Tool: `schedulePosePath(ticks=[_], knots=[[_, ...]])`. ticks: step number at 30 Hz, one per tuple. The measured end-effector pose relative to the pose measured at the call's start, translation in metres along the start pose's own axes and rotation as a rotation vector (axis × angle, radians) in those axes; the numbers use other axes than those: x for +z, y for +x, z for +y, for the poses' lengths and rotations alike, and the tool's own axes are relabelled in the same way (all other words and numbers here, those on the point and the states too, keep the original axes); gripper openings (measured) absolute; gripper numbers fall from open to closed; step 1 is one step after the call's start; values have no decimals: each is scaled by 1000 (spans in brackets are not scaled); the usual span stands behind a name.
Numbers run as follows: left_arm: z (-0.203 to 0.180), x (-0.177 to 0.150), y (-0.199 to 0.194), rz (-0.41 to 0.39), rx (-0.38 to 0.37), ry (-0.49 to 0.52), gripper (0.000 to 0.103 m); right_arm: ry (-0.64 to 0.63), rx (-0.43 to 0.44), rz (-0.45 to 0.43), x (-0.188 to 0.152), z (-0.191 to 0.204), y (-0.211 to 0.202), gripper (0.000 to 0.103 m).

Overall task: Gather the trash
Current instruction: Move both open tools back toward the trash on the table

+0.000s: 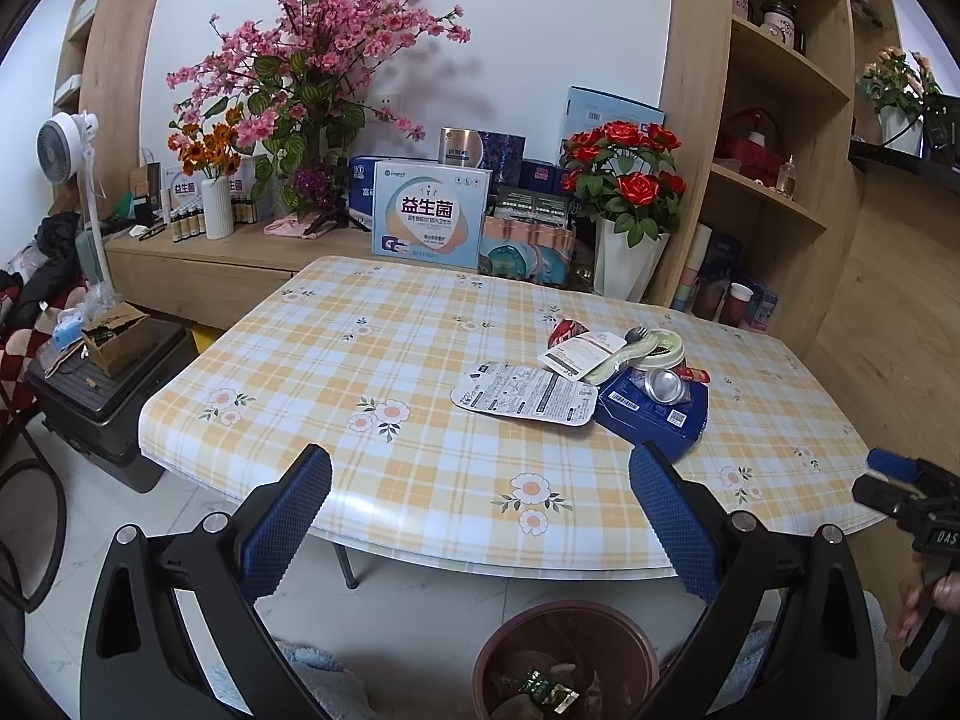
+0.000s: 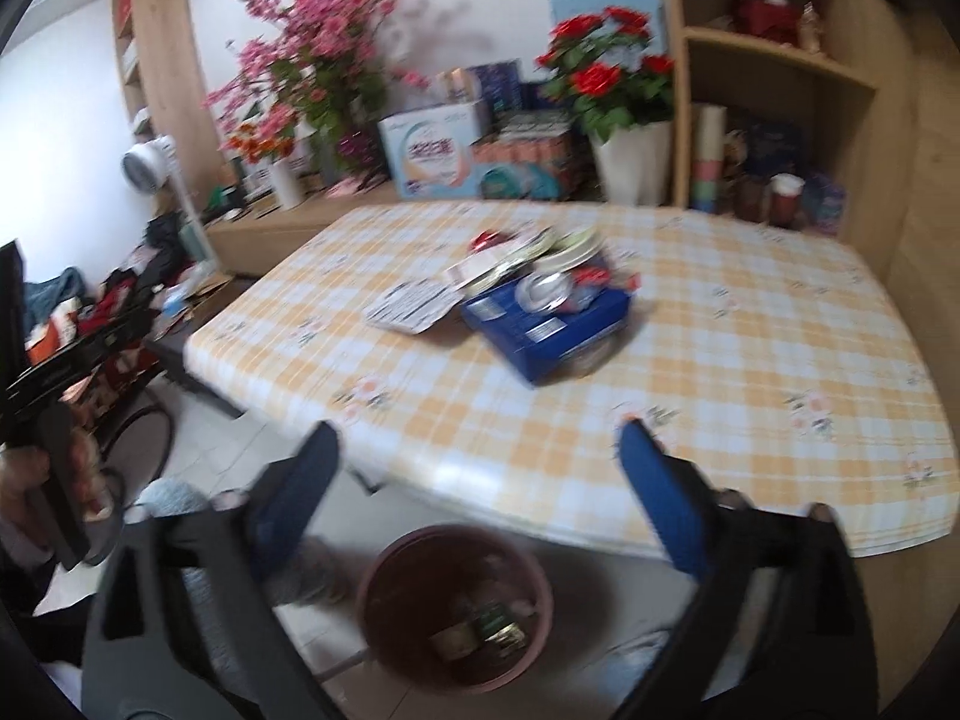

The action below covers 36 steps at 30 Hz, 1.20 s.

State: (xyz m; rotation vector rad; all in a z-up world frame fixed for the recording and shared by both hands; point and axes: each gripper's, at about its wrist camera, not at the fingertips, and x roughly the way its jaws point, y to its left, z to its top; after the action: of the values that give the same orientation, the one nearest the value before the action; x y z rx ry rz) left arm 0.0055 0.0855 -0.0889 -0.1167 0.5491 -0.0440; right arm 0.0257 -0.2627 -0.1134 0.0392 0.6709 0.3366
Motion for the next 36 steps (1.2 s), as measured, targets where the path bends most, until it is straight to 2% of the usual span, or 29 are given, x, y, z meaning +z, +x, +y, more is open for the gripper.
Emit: schedulePosePath(ticks=[13, 22, 26, 32, 34, 36], knots=[[-3, 2, 25, 35, -1, 23, 97, 45, -220, -12, 16, -53, 16, 97], [-17, 3, 69, 83, -42, 75, 97, 82, -221, 2, 21, -74, 42, 97], [-20, 0, 104, 116, -67, 64, 97, 82, -264, -9, 23, -81, 55, 97], [-35, -6, 168, 98, -67, 209, 97, 149, -210, 31, 26, -98, 83, 97], [-38, -7, 191, 118, -64, 249, 97, 160, -202, 38, 28, -101, 91, 97], [-46, -9, 217, 143, -62, 347, 97, 171, -208, 36, 30, -103, 98, 97]])
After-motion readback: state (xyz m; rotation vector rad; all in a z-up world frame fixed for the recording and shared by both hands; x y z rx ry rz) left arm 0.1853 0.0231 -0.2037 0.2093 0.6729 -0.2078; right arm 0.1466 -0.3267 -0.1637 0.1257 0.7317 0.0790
